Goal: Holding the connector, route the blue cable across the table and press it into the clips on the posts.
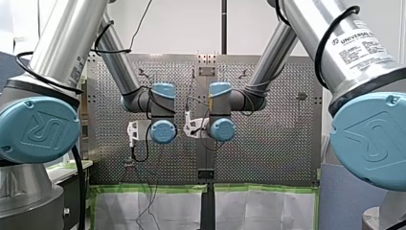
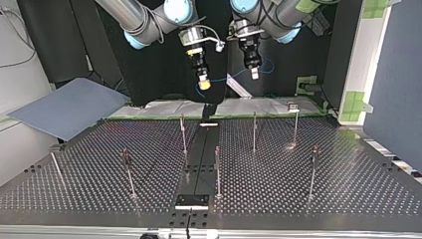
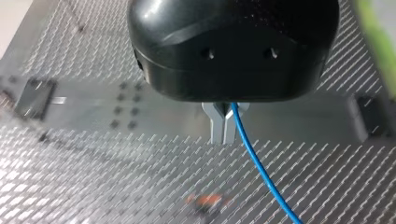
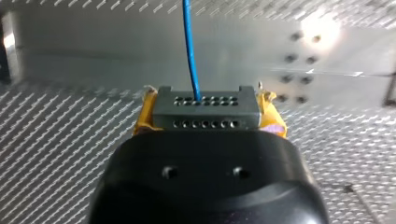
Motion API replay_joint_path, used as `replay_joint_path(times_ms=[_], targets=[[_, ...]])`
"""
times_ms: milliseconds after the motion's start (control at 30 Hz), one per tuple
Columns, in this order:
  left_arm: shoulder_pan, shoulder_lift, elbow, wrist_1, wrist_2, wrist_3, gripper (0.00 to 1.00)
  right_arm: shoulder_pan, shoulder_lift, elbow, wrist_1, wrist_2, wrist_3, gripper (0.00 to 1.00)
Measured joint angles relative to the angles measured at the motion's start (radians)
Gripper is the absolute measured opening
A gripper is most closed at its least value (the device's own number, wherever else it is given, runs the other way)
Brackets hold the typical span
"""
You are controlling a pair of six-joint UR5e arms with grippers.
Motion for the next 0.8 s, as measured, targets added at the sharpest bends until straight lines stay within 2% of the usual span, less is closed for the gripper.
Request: replay_joint_path(times_ms=[167, 367, 567, 800], targets=[[0.048, 0.048, 0.020, -0.048, -0.048, 0.005, 0.00, -0.004, -0.049, -0.049, 0.049, -0.048, 0.012, 0.00], [0.105, 0.105, 0.023, -0.106, -0.088, 0.004, 0.00, -0.007, -0.088, -0.099, 0.099, -0.099, 0.015, 0.00], [0.147, 0.157, 0.042, -0.157, -0.089, 0.002, 0.00, -0.008, -0.093, -0.151, 0.151, -0.151, 0.024, 0.00], [0.157, 0.215, 0.057, -0.215, -0.052, -0.005, 0.00, -0.004, -0.080, -0.210, 0.210, -0.199, 0.048, 0.00]])
